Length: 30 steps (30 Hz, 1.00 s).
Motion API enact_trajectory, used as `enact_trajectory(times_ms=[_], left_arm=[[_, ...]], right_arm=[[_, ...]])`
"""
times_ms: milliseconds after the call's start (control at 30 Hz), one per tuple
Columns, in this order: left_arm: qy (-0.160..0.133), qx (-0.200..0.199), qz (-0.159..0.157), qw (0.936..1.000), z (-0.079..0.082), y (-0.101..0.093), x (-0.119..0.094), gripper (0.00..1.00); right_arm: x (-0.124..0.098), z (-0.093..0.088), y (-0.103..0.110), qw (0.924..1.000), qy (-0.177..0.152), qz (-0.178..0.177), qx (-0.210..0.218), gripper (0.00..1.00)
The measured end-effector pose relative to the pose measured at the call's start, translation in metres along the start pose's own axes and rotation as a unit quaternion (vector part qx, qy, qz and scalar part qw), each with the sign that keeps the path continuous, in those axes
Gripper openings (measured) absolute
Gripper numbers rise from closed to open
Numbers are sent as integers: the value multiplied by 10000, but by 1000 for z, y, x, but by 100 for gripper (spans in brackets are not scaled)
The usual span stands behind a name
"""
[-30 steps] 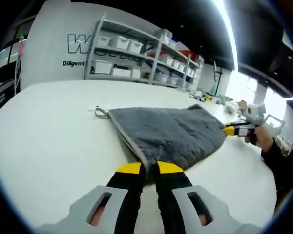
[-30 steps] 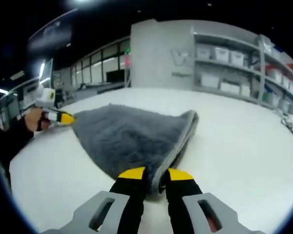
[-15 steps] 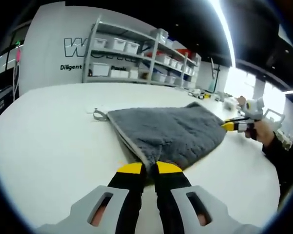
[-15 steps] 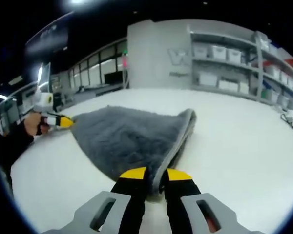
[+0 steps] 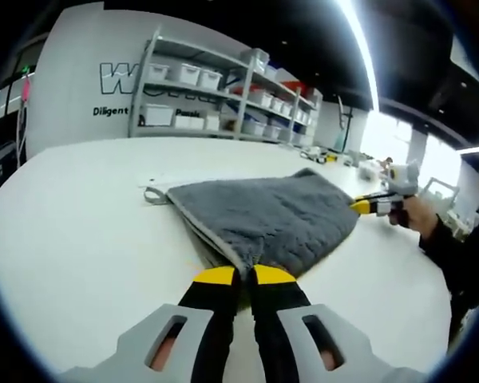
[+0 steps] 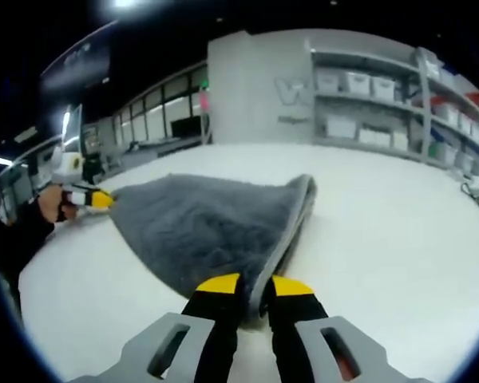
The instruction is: Open the folded towel by lifting each exposed corner and separating the folded layers until the towel lies flat within the target outline without major curled edges
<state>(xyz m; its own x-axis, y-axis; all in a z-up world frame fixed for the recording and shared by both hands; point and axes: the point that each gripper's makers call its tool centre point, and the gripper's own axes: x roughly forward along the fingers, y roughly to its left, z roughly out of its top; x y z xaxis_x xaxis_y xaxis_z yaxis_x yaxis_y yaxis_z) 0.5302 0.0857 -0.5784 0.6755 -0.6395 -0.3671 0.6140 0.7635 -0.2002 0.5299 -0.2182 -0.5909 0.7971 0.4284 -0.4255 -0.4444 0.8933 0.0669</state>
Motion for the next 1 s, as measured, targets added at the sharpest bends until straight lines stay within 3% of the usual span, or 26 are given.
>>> enact_trajectory(times_ms=[133,200,600,1000], left_arm=[[1,48,10,10000,-1,-4,-4,4],[44,263,88,9996,-5,-5,-6,4],[37,399,97,9991,-9,-15,-10,3],[83,451,-112,9989,-14,-33,-18,3]], right_arm=[[1,1,-2,10000,37,51,29,9],[-1,1,0,9996,40,191,221,9],[1,7,-10,9997,85,222,93,8],[9,11,-19,9994,324,-14,-92,7]])
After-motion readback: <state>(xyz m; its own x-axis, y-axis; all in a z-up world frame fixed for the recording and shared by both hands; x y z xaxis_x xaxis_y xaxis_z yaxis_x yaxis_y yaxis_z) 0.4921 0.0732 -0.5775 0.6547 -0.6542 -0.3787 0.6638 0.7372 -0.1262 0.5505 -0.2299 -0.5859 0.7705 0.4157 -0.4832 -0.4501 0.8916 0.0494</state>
